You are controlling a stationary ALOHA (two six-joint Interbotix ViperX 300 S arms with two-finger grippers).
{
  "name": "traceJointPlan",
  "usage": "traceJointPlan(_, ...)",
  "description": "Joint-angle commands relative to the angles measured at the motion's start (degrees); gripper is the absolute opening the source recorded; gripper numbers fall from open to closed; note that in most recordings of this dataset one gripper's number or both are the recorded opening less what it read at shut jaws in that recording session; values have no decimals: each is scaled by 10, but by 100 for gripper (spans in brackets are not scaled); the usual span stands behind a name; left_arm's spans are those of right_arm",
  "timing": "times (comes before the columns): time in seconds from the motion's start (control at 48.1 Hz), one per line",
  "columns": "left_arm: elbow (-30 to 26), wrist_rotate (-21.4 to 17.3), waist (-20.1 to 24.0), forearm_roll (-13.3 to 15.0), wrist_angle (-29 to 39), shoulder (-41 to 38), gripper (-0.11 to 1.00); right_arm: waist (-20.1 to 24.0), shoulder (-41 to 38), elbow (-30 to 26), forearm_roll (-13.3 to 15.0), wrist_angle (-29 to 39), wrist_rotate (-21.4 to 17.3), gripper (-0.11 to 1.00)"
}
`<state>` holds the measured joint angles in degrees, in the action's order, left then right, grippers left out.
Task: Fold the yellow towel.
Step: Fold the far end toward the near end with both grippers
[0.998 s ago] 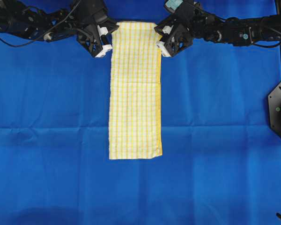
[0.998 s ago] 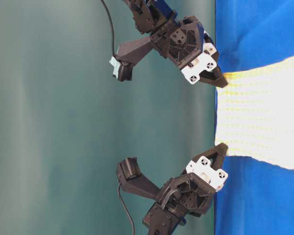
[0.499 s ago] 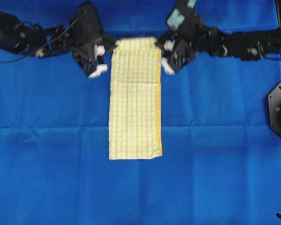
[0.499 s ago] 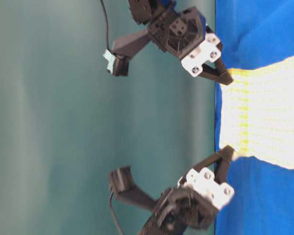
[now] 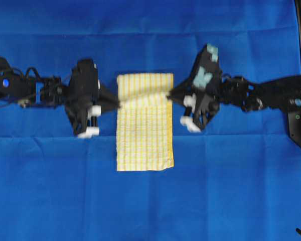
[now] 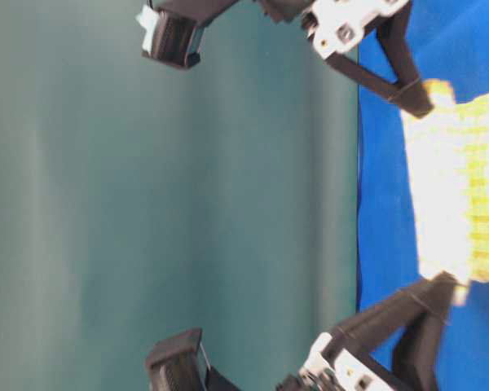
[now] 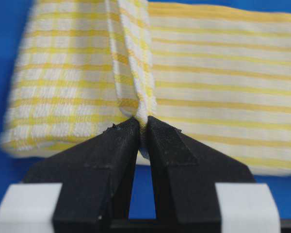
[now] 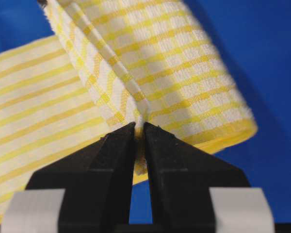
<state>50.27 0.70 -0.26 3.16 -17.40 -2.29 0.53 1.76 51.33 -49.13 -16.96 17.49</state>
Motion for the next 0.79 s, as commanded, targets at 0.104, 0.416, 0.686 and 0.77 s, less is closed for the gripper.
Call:
traceJointPlan(0.104, -5, 25, -74, 1, 4, 7, 6, 70, 8, -1, -39, -26, -1, 8)
traceJointPlan(0.416, -30, 52, -132, 1, 4, -17, 6, 146, -15, -16, -75, -31, -1, 8)
traceJointPlan(0.686, -41, 52, -134, 2, 0, -65, 6, 161, -53, -34, -76, -29, -1, 8)
traceJointPlan(0.77, -43, 52, -134, 2, -3, -78, 6, 162, -56, -38, -76, -28, -1, 8)
